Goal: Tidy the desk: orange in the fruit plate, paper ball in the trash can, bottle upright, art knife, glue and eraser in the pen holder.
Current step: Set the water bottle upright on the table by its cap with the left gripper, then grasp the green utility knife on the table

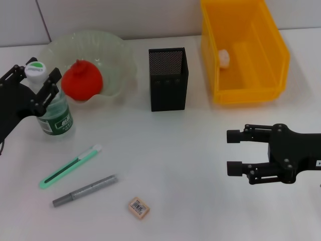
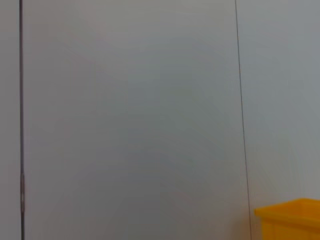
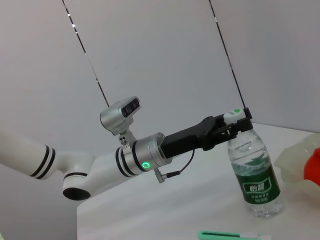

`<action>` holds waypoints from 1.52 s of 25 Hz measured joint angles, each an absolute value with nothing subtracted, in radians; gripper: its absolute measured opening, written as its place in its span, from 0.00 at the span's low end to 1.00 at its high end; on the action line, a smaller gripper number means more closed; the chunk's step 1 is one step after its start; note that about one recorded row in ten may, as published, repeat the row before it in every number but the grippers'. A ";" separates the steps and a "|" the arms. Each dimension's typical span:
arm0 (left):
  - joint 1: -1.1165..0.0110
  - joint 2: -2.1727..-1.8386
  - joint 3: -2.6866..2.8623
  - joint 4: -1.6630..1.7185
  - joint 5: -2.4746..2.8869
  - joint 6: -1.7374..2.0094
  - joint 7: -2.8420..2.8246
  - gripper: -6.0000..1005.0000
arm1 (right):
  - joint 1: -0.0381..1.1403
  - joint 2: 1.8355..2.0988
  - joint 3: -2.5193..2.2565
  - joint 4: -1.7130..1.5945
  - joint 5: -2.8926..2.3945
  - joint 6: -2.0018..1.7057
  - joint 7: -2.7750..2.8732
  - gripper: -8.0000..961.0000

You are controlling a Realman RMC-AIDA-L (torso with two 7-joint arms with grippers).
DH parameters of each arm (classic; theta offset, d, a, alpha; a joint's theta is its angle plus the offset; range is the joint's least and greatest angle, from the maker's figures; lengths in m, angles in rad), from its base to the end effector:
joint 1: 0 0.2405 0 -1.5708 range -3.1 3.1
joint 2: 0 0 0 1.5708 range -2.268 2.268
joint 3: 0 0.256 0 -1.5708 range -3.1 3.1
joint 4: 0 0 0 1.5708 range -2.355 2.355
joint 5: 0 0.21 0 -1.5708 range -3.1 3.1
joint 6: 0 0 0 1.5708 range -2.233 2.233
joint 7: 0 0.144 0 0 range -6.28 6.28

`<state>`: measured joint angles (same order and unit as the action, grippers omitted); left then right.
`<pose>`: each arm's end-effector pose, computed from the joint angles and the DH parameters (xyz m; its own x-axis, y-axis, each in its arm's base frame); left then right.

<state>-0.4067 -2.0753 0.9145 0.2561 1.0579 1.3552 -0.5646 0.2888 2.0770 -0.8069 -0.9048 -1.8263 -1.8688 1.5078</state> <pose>-0.3009 0.3213 -0.0041 0.7065 -0.0914 0.7018 0.5395 -0.5723 -0.6176 0.2663 0.2584 0.0355 0.7317 -0.3677 -0.5740 -0.4293 -0.9026 0.0310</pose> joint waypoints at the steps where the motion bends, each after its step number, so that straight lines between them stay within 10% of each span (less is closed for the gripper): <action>1: -0.407 -2.075 0.914 0.255 1.058 1.355 -0.565 0.55 | 0.290 2.077 -0.807 -0.904 -1.828 -1.869 1.508 0.84; 23: -0.260 -2.067 1.017 0.288 0.984 1.574 -0.715 0.80 | 0.259 2.077 -0.801 -0.900 -1.855 -1.795 1.284 0.84; 38: 0.127 -2.066 1.504 1.412 1.554 1.099 -1.492 0.79 | 0.254 2.076 -0.794 -0.848 -1.906 -1.730 1.290 0.84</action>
